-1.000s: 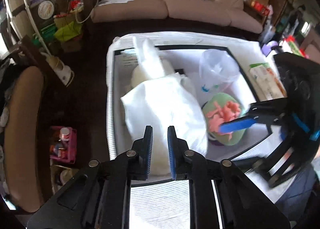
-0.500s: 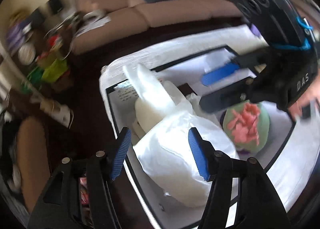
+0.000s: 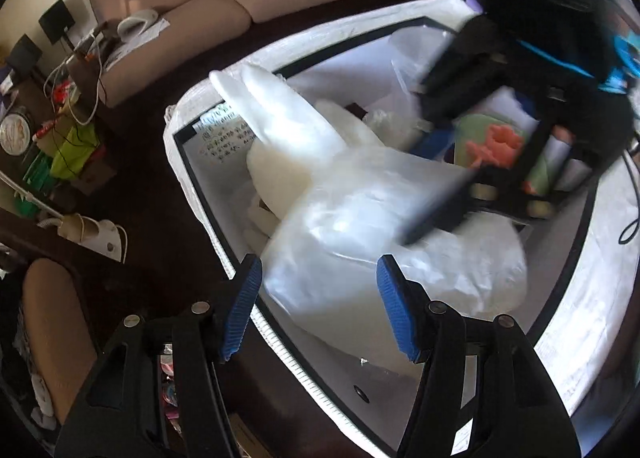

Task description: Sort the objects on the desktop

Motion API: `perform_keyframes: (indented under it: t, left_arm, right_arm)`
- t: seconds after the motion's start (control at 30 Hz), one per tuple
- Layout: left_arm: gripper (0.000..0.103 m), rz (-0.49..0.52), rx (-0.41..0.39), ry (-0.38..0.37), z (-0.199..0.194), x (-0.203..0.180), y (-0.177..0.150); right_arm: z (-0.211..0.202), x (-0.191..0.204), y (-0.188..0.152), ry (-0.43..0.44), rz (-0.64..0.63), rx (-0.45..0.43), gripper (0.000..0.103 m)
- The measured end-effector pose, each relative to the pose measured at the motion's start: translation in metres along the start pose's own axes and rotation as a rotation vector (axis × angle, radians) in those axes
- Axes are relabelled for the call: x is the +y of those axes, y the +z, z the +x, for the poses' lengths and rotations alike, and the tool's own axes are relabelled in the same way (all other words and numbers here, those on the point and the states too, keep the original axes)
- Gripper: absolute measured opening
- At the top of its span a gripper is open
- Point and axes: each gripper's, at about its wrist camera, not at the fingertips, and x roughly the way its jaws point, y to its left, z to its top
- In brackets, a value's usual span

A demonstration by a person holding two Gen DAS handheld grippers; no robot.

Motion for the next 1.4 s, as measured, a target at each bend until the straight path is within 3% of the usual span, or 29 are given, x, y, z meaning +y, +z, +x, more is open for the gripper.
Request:
perform_keyframes:
  t: [0.13, 0.33, 0.4, 0.47, 0.57, 0.63, 0.73, 0.8, 0.9, 1.0, 1.1, 1.2, 1.23, 1.3, 1.37, 1.4]
  left_arm:
    - [0.057, 0.081, -0.046, -0.017, -0.018, -0.014, 0.002]
    - [0.057, 0.264, -0.041, -0.09, -0.038, -0.061, 0.003]
    - [0.057, 0.267, -0.001, -0.108, -0.036, -0.07, 0.005]
    - [0.049, 0.231, 0.029, -0.194, -0.04, -0.074, 0.003]
    - [0.044, 0.213, -0.017, -0.266, -0.059, -0.083, -0.015]
    - [0.044, 0.173, -0.047, -0.294, -0.068, -0.085, -0.024]
    - [0.044, 0.131, -0.112, -0.266, -0.076, -0.084, -0.032]
    - [0.044, 0.103, -0.151, -0.231, -0.079, -0.081, -0.03]
    - [0.038, 0.08, -0.209, -0.12, -0.087, -0.072, -0.014]
    - [0.036, 0.137, -0.273, 0.101, -0.104, -0.065, 0.029]
    - [0.035, 0.172, -0.353, 0.344, -0.126, -0.056, 0.077]
    - [0.038, 0.108, -0.47, 0.341, -0.147, -0.043, 0.089]
    - [0.04, 0.102, -0.457, 0.317, -0.143, -0.041, 0.085]
    - [0.038, 0.119, -0.348, 0.272, -0.115, -0.045, 0.065]
    - [0.04, 0.202, -0.217, 0.222, -0.083, -0.061, 0.028]
    - [0.04, 0.245, -0.145, 0.231, -0.066, -0.067, 0.005]
  right_arm:
    - [-0.026, 0.037, -0.021, 0.029, -0.122, -0.038, 0.022]
    - [-0.05, 0.097, -0.053, 0.13, -0.281, 0.023, 0.022]
    - [-0.049, 0.103, -0.059, 0.14, -0.282, 0.037, 0.022]
    - [-0.05, 0.104, -0.064, 0.16, -0.255, 0.039, 0.022]
    - [-0.053, 0.107, -0.071, 0.19, -0.225, 0.024, 0.022]
    - [-0.062, 0.109, -0.082, 0.212, -0.189, -0.01, 0.025]
    - [-0.073, 0.09, -0.081, 0.294, -0.024, -0.142, 0.027]
    - [-0.081, 0.066, -0.082, 0.382, 0.13, -0.273, 0.04]
    - [-0.085, 0.03, -0.074, 0.443, 0.334, -0.413, 0.042]
    - [-0.1, 0.017, -0.038, 0.32, 0.298, -0.463, 0.042]
    - [-0.132, 0.026, 0.02, 0.083, 0.124, -0.491, 0.043]
    - [-0.168, 0.026, 0.057, -0.026, 0.063, -0.56, 0.046]
    - [-0.171, 0.027, 0.06, -0.069, 0.029, -0.571, 0.046]
    - [-0.159, 0.032, 0.05, -0.123, -0.02, -0.518, 0.05]
    - [-0.126, 0.03, 0.024, -0.074, 0.015, -0.374, 0.05]
    - [-0.105, 0.031, 0.005, -0.048, 0.028, -0.28, 0.05]
